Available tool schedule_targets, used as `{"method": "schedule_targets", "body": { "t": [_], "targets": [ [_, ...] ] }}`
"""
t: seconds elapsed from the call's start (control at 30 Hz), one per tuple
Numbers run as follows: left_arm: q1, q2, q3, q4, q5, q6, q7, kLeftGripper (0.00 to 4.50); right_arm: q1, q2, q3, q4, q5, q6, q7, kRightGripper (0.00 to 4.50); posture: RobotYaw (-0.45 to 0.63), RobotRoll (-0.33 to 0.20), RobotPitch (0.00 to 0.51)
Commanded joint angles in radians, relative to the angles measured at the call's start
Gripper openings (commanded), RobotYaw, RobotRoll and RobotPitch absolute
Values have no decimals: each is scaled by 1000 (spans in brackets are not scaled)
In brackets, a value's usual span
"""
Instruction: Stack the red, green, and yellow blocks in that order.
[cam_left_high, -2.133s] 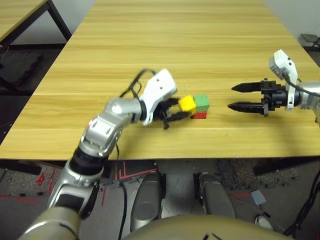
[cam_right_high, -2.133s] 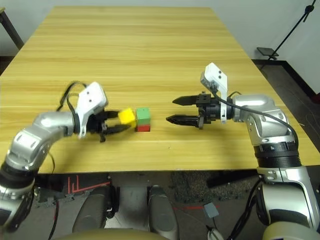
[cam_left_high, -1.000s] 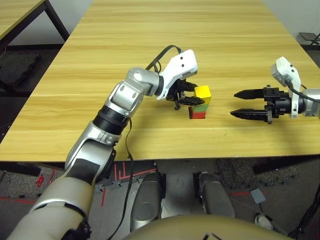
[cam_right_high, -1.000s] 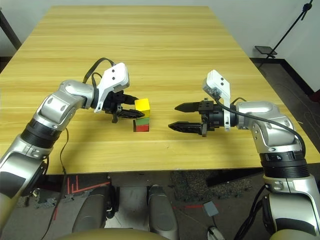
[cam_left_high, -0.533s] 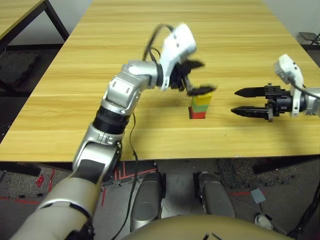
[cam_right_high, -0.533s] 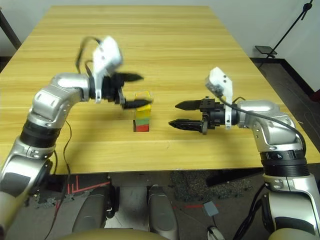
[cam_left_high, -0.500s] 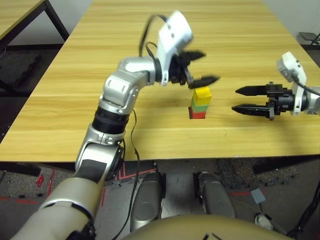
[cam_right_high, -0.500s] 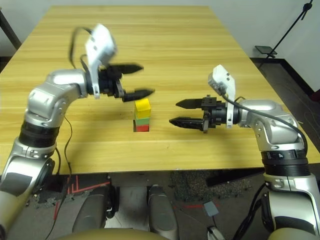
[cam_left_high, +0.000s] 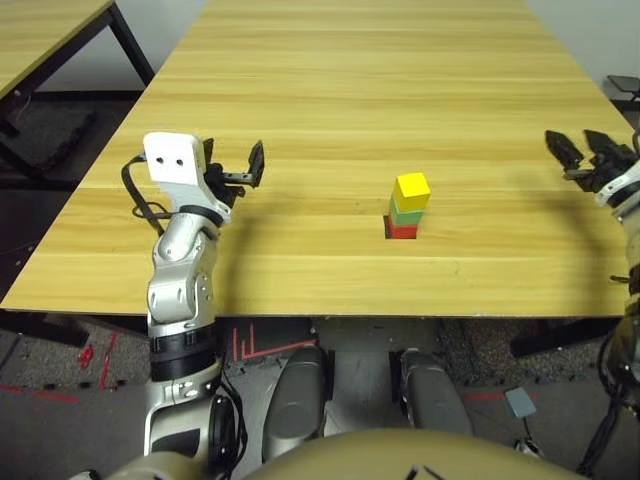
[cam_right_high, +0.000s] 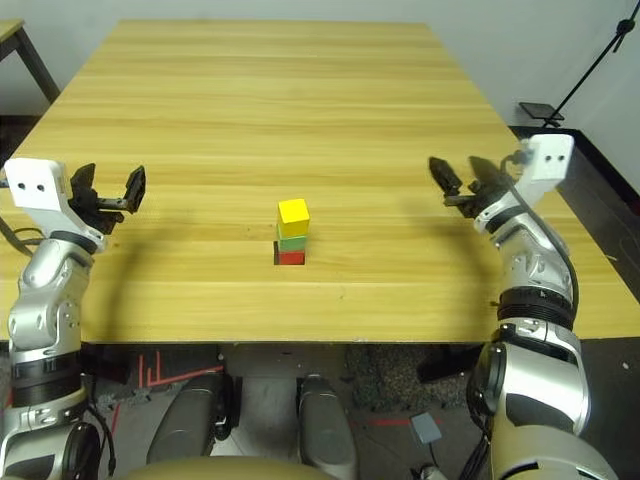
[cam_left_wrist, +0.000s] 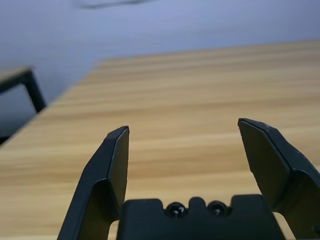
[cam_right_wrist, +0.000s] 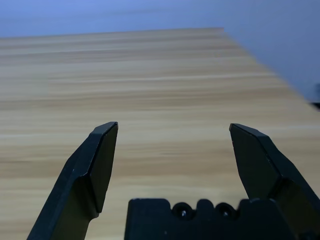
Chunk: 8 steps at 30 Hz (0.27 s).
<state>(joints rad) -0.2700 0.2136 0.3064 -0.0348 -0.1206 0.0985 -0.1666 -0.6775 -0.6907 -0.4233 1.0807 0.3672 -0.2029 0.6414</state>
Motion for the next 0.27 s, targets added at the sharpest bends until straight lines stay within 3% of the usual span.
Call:
{"method": "schedule_targets", "body": {
  "t": [0.03, 0.27],
  "targets": [
    [-11, -7, -1, 77, 23, -108, 42, 4433, -6, -31, -30, 82, -11, -71, -16, 4500, 161, -130, 77],
    [11, -12, 17, 159, 30, -187, 127, 4433, 31, -69, -34, 155, -26, -105, -24, 4500, 133, -132, 78]
  ]
}}
